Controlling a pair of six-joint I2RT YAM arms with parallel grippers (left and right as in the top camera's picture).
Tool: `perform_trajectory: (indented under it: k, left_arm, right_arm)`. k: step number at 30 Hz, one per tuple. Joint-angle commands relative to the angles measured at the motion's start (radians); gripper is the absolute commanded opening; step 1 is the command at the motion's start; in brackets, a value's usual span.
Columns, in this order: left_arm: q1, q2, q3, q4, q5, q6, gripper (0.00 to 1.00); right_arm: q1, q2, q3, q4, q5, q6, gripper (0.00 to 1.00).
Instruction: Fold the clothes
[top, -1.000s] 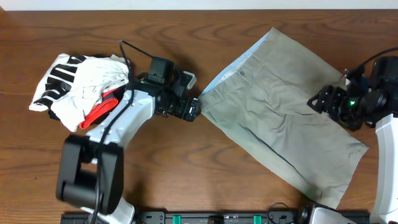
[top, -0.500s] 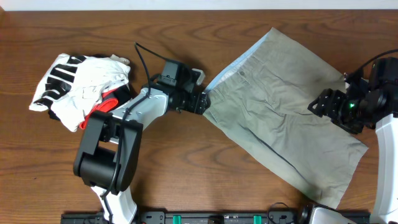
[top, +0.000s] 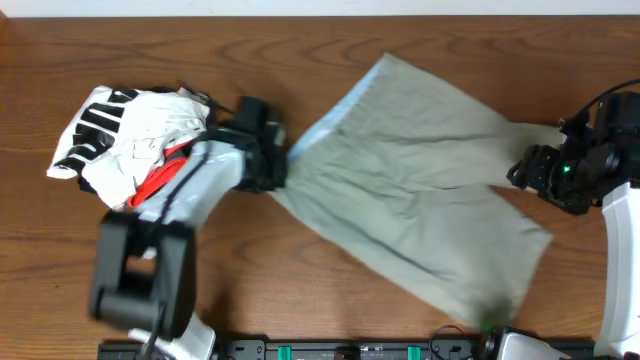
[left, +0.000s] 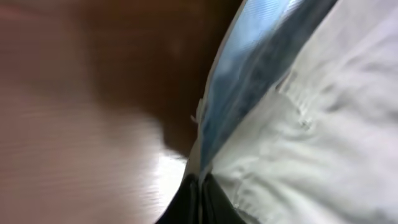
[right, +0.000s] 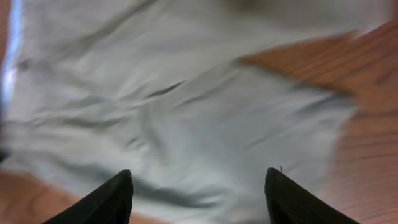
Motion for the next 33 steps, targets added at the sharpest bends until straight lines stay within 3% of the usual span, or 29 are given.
perform_trajectory:
  k: [1, 9, 21, 30, 32, 33]
  left_arm:
    - [0.038, -0.1, 0.006, -0.041, -0.126, -0.032, 0.06]
    - [0.042, -0.14, 0.006, -0.088, -0.133, -0.032, 0.06]
    - [0.042, -0.14, 0.006, -0.088, -0.133, -0.032, 0.11]
    - [0.042, -0.14, 0.006, -0.087, -0.132, -0.032, 0.14]
    - [0.042, -0.14, 0.006, -0.087, -0.132, -0.032, 0.15]
    - [0.042, -0.14, 0.006, -0.087, -0.132, -0.032, 0.15]
  right_arm:
    - [0.0, 0.037, -0.061, 0.048, 0.046, 0.018, 0.68]
    - [0.007, 0.119, -0.164, 0.228, 0.09, 0.044, 0.69]
    - [0.007, 0.214, -0.193, 0.467, 0.299, 0.233, 0.62]
    - [0.017, 0.339, -0.193, 0.565, 0.251, 0.246, 0.62]
    - [0.021, 0.36, -0.193, 0.588, 0.25, 0.246, 0.53]
    - [0.021, 0.365, -0.193, 0.592, 0.251, 0.246, 0.43]
